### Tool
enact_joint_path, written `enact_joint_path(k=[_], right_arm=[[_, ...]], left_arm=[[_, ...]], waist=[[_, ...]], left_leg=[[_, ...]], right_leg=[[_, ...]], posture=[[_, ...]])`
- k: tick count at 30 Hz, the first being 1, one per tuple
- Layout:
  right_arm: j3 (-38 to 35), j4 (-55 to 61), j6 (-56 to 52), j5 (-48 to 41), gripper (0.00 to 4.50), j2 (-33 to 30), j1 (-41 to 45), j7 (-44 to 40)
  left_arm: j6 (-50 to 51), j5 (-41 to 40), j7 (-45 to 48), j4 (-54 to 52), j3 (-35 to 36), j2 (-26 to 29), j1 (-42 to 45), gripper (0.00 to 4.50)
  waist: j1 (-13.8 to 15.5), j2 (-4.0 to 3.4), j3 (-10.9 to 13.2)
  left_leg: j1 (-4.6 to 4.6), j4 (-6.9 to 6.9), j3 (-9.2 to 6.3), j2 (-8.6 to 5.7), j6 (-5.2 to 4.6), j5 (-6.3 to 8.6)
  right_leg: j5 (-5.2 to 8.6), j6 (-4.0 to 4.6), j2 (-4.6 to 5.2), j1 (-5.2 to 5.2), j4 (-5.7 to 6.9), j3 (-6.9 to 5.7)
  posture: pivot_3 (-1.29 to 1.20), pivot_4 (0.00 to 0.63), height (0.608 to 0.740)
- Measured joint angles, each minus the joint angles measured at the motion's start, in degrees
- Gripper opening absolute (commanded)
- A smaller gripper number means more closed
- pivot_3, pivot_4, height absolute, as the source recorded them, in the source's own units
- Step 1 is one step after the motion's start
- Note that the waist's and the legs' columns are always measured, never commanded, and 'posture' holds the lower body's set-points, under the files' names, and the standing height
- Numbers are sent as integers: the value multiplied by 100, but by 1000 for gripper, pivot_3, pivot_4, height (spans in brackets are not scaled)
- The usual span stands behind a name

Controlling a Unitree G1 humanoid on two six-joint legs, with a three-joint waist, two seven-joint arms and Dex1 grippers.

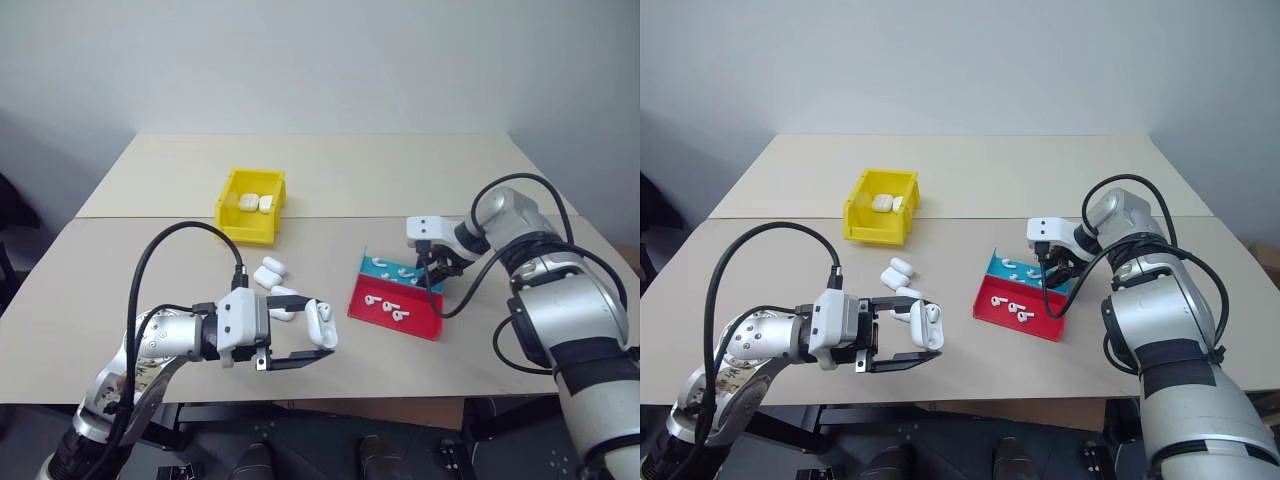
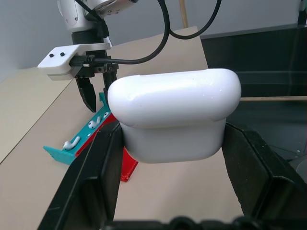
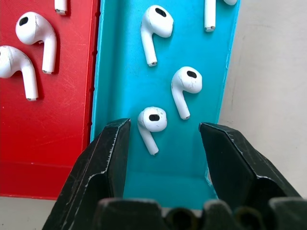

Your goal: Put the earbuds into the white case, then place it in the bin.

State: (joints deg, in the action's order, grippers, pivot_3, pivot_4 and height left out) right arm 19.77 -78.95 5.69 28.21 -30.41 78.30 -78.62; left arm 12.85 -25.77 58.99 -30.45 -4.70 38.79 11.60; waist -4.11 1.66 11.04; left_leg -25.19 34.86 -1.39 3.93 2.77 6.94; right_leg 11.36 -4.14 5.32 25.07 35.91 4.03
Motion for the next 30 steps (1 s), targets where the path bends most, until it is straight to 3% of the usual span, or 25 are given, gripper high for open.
enact_joint_path(k=[3,30], right_arm=[[-5,0,-9,-12,2261,3,0,-14],[-24,-29,-219,-25,2261,46,-77,18]], left_arm=[[0,2,0,0,0,15,-16,2815],[-4,-6,-3,-4,50,182,-68,2815]], waist=[[1,0,0],[-1,0,0]], left_leg=[[0,0,0,0,0,0],[0,0,-1,0,0,0]], right_leg=[[0,0,0,0,0,0],[0,0,0,0,1,0]], posture=[[0,150,740],[0,150,740]])
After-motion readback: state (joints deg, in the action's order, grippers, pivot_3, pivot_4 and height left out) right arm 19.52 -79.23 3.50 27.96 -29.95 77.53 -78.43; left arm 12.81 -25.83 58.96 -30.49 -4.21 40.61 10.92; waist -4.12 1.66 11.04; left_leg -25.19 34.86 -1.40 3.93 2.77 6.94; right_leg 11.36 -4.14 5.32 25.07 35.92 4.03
